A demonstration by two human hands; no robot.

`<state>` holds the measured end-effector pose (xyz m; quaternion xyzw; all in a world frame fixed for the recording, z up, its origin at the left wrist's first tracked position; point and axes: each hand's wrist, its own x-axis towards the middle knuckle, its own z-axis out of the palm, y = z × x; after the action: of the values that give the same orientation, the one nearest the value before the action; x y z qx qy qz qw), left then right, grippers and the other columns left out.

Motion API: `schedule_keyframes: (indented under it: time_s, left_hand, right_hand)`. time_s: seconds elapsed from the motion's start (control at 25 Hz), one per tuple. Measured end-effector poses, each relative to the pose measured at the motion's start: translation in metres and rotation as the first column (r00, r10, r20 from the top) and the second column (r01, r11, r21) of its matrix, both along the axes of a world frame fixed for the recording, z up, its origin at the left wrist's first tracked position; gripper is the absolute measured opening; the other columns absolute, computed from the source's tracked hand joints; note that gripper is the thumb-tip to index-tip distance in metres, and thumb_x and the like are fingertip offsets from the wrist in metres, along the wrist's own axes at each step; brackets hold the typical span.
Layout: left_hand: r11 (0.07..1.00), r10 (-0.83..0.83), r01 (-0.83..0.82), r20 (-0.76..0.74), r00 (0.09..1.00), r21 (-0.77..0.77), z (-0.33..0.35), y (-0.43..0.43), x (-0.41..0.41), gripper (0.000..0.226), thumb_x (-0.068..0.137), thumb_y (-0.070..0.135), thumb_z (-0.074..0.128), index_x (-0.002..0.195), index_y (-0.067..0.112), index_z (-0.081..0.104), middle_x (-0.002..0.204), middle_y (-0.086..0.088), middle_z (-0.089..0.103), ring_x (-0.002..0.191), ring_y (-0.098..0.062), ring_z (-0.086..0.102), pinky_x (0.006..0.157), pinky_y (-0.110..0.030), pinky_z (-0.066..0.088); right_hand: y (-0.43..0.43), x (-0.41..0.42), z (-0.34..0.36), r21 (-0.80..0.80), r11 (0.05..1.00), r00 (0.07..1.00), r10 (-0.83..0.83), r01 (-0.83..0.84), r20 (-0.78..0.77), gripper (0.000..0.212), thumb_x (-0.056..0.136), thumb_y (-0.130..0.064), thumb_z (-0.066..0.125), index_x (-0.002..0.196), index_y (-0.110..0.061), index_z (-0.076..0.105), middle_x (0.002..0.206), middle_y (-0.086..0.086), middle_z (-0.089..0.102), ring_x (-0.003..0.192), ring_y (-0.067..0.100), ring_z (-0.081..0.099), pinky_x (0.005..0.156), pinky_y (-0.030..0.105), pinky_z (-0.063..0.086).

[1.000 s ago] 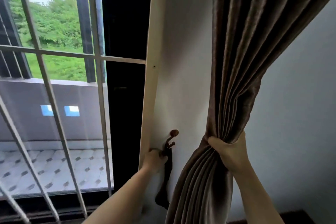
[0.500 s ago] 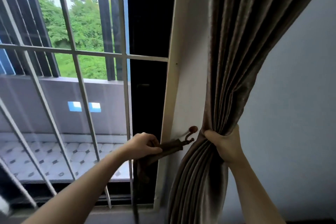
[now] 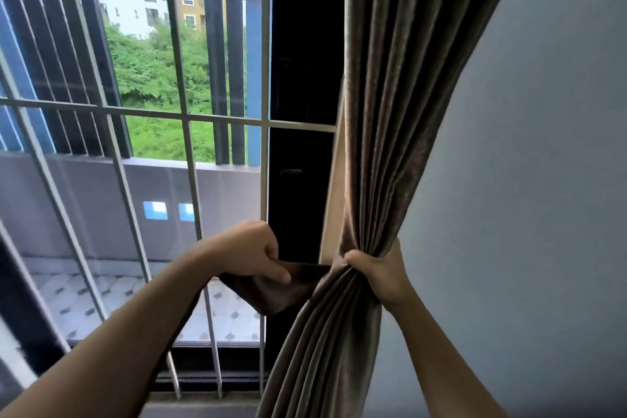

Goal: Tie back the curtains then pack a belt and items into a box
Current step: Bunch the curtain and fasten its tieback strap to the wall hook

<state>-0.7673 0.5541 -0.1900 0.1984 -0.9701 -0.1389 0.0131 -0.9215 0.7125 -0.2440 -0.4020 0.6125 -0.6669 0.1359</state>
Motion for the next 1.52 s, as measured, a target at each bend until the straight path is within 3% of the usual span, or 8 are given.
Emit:
schedule_keyframes:
  time_s: [0.2, 0.36, 0.56, 0.8, 1.08, 1.28, 1.4, 1.52]
  left_hand:
    - [0.958, 0.048, -0.023, -0.08, 0.996, 0.285, -0.005, 0.02, 0.026, 0.026, 0.077, 0.033, 0.073, 0.062, 0.015, 0.063, 0.053, 0.006, 0.051, 0.045, 0.0, 0.043, 0.046, -0.012, 0.032]
    - [0.603, 0.29, 0.013, -0.235, 0.928, 0.798, -0.029, 0.04, 0.035, 0.013, 0.083, 0.015, 0.069, 0.08, 0.003, 0.068, 0.067, -0.006, 0.062, 0.065, -0.015, 0.058, 0.058, -0.024, 0.047]
    - [0.336, 0.448, 0.095, -0.248, 0.859, 0.937, -0.039, 0.06, 0.03, 0.007, 0.07, 0.007, 0.07, 0.077, 0.005, 0.068, 0.077, -0.013, 0.059, 0.072, -0.022, 0.058, 0.062, -0.024, 0.049]
    - [0.72, 0.401, 0.026, -0.446, 0.8, 0.694, -0.05, 0.07, 0.011, 0.007, 0.071, 0.037, 0.069, 0.07, 0.032, 0.073, 0.148, -0.004, 0.024, 0.141, -0.019, 0.015, 0.113, -0.044, 0.026]
    - [0.943, 0.025, 0.237, -0.761, 0.648, 0.233, -0.086, 0.059, -0.024, 0.006, 0.081, 0.03, 0.062, 0.083, 0.028, 0.066, 0.153, -0.013, 0.02, 0.14, -0.035, 0.027, 0.106, -0.044, 0.041]
    - [0.931, 0.23, 0.123, -0.814, 0.534, 0.344, -0.083, 0.079, -0.038, 0.051, 0.074, -0.006, 0.066, 0.081, 0.032, 0.032, 0.145, -0.023, 0.032, 0.129, -0.037, 0.041, 0.077, -0.014, 0.046]
    - [0.782, 0.468, 0.109, -0.693, 0.548, 0.614, -0.077, 0.085, -0.046, 0.057, 0.074, 0.011, 0.075, 0.103, 0.022, 0.026, 0.137, 0.012, 0.031, 0.128, -0.014, 0.042, 0.084, -0.015, 0.049]
    - [0.716, 0.535, 0.076, -0.615, 0.58, 0.694, -0.071, 0.081, -0.053, 0.099, 0.064, 0.025, 0.085, 0.133, 0.026, 0.014, 0.098, 0.015, 0.056, 0.084, -0.001, 0.063, 0.063, -0.011, 0.051]
  right_hand:
    - [-0.021, 0.029, 0.011, 0.083, 0.996, 0.994, -0.025, 0.034, -0.106, 0.061, 0.055, -0.016, 0.075, 0.111, -0.01, 0.052, 0.096, 0.002, 0.067, 0.089, 0.01, 0.067, 0.076, 0.025, 0.055]
    - [-0.047, 0.043, 0.036, 0.085, 0.988, 0.991, -0.127, 0.13, -0.037, 0.08, 0.048, -0.027, 0.082, 0.12, -0.012, 0.05, 0.104, 0.008, 0.067, 0.089, 0.028, 0.068, 0.071, 0.046, 0.06]
    - [-0.056, 0.054, 0.087, 0.054, 0.972, 0.965, -0.233, 0.228, 0.117, 0.078, 0.061, -0.025, 0.081, 0.129, -0.023, 0.043, 0.113, -0.008, 0.059, 0.097, 0.012, 0.058, 0.091, 0.031, 0.05]
    - [-0.051, 0.059, 0.108, 0.215, 0.968, 0.958, -0.179, 0.131, 0.222, 0.058, 0.073, -0.029, 0.074, 0.125, -0.023, 0.049, 0.111, -0.002, 0.061, 0.106, 0.022, 0.056, 0.096, 0.039, 0.045]
    - [-0.038, 0.055, 0.114, 0.312, 0.95, 0.962, -0.077, -0.009, 0.262, 0.035, 0.081, -0.038, 0.068, 0.106, -0.024, 0.049, 0.105, 0.003, 0.059, 0.103, 0.025, 0.054, 0.09, 0.037, 0.044]
    - [-0.035, 0.052, 0.113, 0.295, 0.954, 0.954, -0.042, -0.049, 0.295, 0.052, 0.082, -0.038, 0.068, 0.127, -0.023, 0.046, 0.113, 0.002, 0.056, 0.105, 0.023, 0.052, 0.089, 0.036, 0.041]
    - [-0.032, 0.048, 0.109, 0.285, 0.957, 0.952, -0.031, -0.059, 0.303, 0.051, 0.083, -0.038, 0.066, 0.128, -0.023, 0.046, 0.111, 0.0, 0.056, 0.104, 0.021, 0.051, 0.089, 0.036, 0.04]
    - [-0.032, 0.044, 0.104, 0.277, 0.96, 0.943, -0.05, -0.046, 0.329, 0.056, 0.08, -0.041, 0.069, 0.129, -0.024, 0.048, 0.118, 0.002, 0.059, 0.109, 0.023, 0.054, 0.097, 0.038, 0.043]
